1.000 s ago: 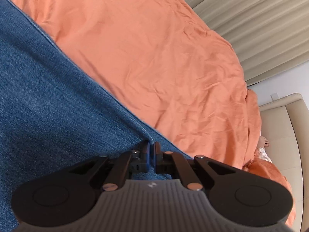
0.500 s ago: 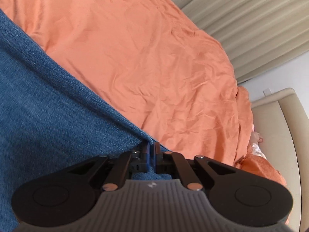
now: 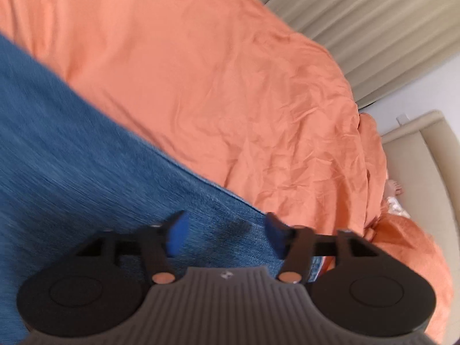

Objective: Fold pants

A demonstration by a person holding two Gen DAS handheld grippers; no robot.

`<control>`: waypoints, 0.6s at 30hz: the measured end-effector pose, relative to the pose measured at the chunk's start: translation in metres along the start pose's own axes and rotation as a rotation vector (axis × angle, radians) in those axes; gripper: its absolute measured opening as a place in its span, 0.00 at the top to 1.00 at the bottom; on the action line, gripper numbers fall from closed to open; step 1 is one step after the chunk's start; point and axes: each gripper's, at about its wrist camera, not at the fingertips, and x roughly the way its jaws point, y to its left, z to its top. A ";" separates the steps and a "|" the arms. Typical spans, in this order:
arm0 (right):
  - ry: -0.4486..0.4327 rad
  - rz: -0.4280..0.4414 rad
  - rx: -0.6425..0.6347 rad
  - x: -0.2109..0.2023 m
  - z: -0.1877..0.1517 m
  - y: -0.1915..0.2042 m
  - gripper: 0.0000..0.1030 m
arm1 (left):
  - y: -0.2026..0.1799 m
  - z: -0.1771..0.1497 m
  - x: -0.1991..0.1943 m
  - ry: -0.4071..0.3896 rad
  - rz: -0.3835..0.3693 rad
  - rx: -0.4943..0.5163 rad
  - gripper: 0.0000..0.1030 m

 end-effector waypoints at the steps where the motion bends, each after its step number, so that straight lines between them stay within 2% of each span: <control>1: -0.009 0.019 0.038 -0.009 -0.002 -0.003 0.41 | 0.011 -0.003 -0.009 0.006 -0.017 -0.046 0.13; 4: -0.032 0.121 0.157 -0.041 -0.008 -0.005 0.41 | 0.042 -0.025 -0.040 0.024 -0.086 -0.191 0.14; 8: -0.041 0.305 0.269 -0.086 -0.016 0.017 0.41 | 0.077 -0.058 -0.062 0.072 -0.101 -0.351 0.16; 11: -0.066 0.456 0.301 -0.122 -0.023 0.048 0.41 | 0.105 -0.095 -0.071 0.043 -0.139 -0.550 0.15; 16: -0.120 0.664 0.294 -0.179 -0.035 0.109 0.43 | 0.135 -0.162 -0.055 0.000 -0.265 -0.894 0.14; 18: -0.141 0.722 0.294 -0.197 -0.039 0.132 0.43 | 0.138 -0.183 -0.042 -0.023 -0.284 -0.998 0.14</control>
